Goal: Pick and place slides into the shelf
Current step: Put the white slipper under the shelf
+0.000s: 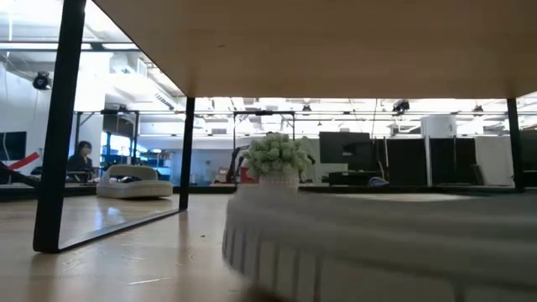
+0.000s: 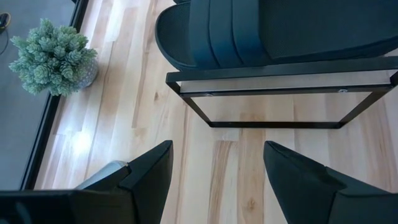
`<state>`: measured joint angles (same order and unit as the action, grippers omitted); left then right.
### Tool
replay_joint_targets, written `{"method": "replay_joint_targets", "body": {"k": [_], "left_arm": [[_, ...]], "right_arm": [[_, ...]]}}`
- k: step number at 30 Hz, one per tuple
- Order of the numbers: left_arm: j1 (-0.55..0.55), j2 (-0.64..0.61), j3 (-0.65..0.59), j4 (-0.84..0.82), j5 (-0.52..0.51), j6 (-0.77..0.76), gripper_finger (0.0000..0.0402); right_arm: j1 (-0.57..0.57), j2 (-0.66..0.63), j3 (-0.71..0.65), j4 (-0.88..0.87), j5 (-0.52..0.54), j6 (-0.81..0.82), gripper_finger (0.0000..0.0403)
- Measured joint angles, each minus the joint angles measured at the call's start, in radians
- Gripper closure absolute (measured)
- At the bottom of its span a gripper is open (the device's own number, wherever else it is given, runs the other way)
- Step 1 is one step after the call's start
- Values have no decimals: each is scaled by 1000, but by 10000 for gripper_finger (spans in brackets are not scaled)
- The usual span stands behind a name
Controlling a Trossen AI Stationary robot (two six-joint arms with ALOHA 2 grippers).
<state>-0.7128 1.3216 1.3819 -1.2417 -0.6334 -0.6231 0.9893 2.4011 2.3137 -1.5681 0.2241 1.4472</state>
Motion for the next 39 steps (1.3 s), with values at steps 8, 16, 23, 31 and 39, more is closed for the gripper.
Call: {"method": "replay_joint_targets", "body": {"k": [8,16,23,31,39], "left_arm": [[0,0,0,0,0,0,166],[0,0,0,0,0,1,166],[0,0,0,0,0,1,166],[0,0,-1,0,-1,2,166],[0,0,-2,-1,0,2,166]], "right_arm": [[10,-16,37,-2,52,38,204],[8,-52,43,97,63,-67,213],[33,-29,40,305,-48,31,214],[63,58,38,441,-47,303,219],[64,135,38,561,-37,492,318]]}}
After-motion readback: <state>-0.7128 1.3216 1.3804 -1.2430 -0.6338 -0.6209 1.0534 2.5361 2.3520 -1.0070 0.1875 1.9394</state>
